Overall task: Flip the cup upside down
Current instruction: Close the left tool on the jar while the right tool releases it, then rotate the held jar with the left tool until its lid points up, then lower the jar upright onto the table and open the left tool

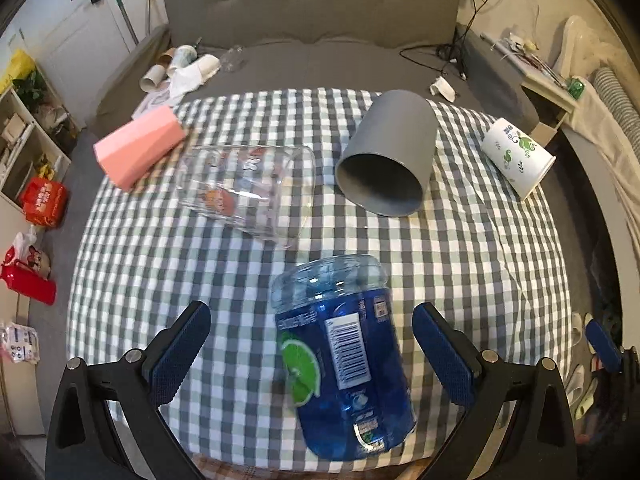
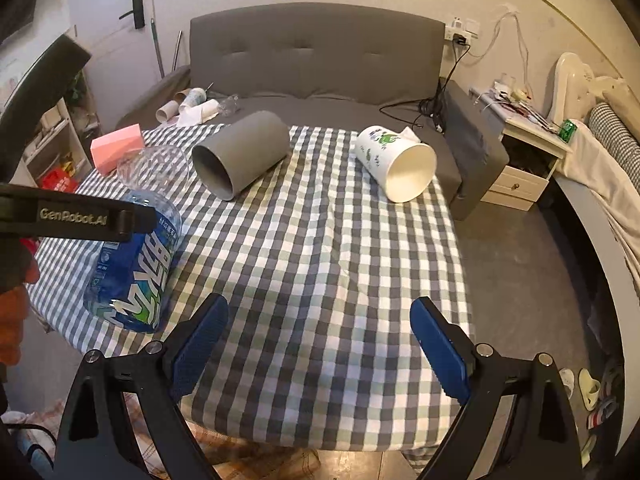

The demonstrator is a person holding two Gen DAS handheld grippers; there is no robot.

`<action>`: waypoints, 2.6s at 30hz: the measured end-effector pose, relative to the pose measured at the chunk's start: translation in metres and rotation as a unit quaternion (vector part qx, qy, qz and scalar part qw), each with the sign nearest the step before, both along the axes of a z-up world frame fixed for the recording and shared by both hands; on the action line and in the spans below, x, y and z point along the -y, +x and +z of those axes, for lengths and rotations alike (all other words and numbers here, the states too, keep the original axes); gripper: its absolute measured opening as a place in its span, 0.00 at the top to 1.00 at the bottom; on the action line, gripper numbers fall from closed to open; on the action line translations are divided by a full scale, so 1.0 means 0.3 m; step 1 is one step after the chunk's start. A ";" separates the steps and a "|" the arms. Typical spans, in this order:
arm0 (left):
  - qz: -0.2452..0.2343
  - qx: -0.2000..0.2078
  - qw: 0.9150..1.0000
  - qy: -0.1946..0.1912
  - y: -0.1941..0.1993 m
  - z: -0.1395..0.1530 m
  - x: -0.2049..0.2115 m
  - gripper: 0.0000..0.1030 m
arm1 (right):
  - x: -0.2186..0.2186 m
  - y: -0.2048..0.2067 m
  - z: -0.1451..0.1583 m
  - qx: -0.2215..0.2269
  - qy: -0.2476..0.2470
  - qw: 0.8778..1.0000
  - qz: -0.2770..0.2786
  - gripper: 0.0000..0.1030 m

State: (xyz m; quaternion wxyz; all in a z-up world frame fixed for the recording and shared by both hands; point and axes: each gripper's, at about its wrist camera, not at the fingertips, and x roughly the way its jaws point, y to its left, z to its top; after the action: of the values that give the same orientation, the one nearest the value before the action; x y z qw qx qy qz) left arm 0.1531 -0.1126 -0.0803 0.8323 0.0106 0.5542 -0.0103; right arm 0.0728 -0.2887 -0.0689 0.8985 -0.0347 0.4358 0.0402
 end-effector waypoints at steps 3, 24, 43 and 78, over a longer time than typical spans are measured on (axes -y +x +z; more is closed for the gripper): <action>-0.010 -0.010 1.000 0.001 0.008 -0.022 0.011 0.05 | -0.010 0.011 -0.010 -0.002 -0.002 1.000 0.001 0.10; -0.055 0.084 0.995 -0.024 -0.032 0.134 0.022 0.30 | -0.028 -0.008 0.026 0.010 -0.006 1.000 -0.006 0.10; -0.107 0.272 0.954 0.062 -0.112 -0.008 0.078 0.30 | 0.009 0.003 -0.090 -0.029 -0.021 0.999 -0.026 0.10; -0.142 0.231 0.962 0.021 -0.305 -0.007 0.030 0.22 | -0.029 -0.077 -0.006 -0.004 -0.026 0.999 -0.021 0.10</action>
State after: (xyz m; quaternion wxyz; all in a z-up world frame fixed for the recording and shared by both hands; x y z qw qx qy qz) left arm 0.0615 -0.1215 -0.0825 0.9272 0.1090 0.3398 -0.1141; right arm 0.0496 -0.2799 -0.0707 0.8961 -0.0486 0.4411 0.0106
